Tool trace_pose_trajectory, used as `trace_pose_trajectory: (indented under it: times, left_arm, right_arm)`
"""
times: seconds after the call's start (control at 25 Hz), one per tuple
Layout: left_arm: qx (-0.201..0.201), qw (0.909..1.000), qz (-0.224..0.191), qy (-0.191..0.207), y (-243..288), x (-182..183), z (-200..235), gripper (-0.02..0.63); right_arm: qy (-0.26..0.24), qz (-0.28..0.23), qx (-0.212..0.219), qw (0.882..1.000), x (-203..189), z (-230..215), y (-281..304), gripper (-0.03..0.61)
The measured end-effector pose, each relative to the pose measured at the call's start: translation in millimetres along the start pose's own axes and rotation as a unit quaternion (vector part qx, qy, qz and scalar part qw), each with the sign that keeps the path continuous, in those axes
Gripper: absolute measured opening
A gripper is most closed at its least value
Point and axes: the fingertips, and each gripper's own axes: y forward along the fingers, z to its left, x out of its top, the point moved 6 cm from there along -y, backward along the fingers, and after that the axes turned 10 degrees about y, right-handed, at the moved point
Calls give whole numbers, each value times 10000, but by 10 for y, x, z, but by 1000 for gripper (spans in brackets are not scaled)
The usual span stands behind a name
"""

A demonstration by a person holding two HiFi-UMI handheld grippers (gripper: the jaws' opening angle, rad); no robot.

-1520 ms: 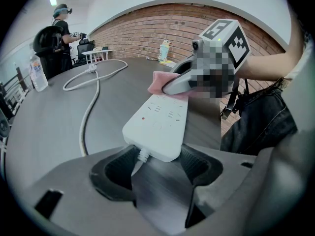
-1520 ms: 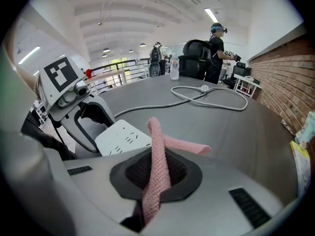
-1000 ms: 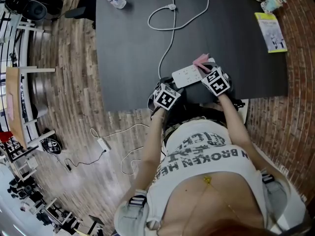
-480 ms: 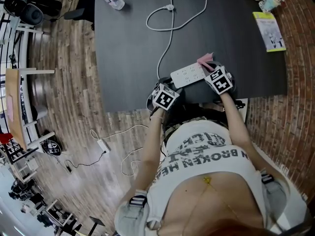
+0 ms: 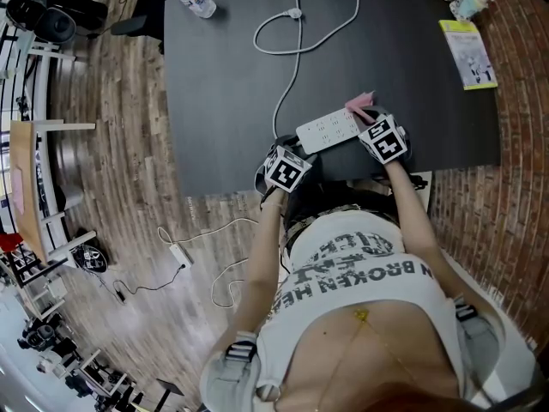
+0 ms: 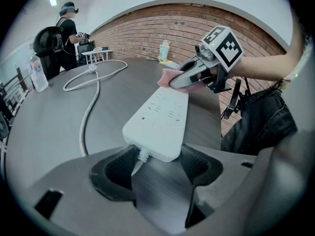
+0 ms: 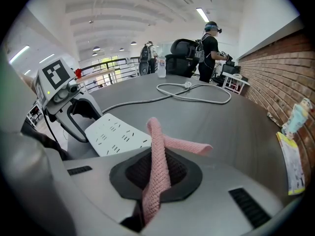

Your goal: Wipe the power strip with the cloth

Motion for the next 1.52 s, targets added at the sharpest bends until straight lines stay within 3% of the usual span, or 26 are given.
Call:
trace_pose_trajectory:
  times: [0.56,1.0,1.28,1.4,1.52]
  left_arm:
    - [-22,10000,0,2,-2,2,1,275]
    - [7,10000,43,5,-54,24,15,275]
    - [-16,10000,-17,4,-3,3,6,275]
    - [-2,10000,-20,12,0,7,5,275]
    - [7,10000,34,-9,-55,16,7,275]
  right_arm:
    - [274,-33,-455,9986,-83,-219,-95,17]
    - [556,-131,-390,9976,-110,-272,-100,17]
    - [486,-289,-543,9969,-120,-251,-107,17]
    - [653,-539,-209,9962,-76,-149,-170,17]
    - [615,-839,517,9932,58,130,-204,17]
